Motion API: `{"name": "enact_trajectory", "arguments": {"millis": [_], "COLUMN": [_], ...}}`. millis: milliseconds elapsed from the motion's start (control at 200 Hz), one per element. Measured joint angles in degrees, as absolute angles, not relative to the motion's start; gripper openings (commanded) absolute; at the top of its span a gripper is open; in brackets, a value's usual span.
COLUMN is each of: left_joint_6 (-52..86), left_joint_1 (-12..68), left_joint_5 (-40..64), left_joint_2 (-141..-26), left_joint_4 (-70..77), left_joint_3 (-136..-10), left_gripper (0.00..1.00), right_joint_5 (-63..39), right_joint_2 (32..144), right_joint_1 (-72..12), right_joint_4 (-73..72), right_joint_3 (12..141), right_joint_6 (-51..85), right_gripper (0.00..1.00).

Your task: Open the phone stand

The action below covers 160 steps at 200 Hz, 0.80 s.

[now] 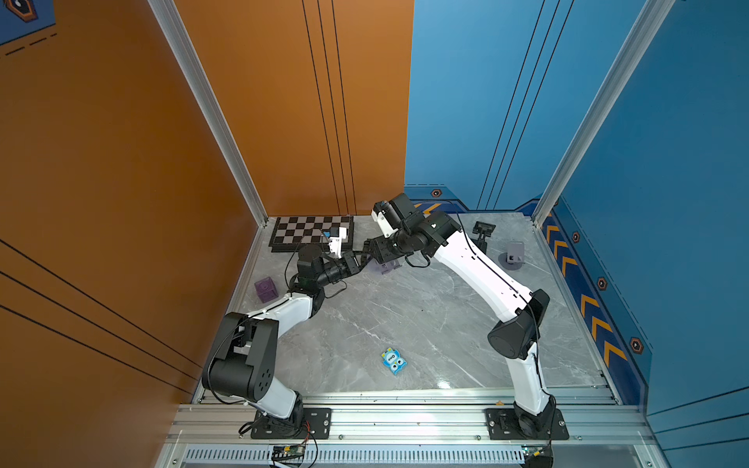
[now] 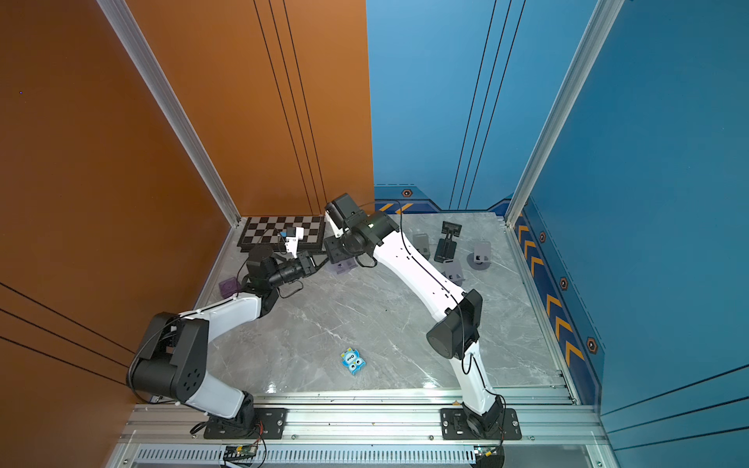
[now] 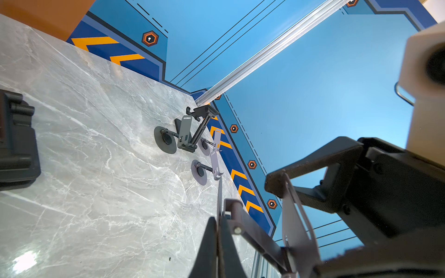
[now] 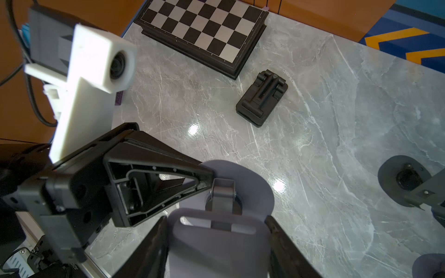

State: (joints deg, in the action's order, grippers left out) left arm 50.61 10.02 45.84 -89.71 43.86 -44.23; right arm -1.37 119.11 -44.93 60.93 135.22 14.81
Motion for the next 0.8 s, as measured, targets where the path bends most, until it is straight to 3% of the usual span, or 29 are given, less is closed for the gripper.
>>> {"name": "enact_trajectory", "arguments": {"millis": [801], "left_joint_6": [51.0], "left_joint_1": [10.0], "left_joint_5": [49.0], "left_joint_2": [-91.7], "left_joint_4": [43.9], "left_joint_3": [-46.6], "left_gripper": [0.00], "right_joint_5": [1.1], "right_joint_2": [112.5], "right_joint_1": [-46.6], "right_joint_4": [60.3], "right_joint_3": [129.4], "right_joint_6": [14.7], "right_gripper": [0.46]}}
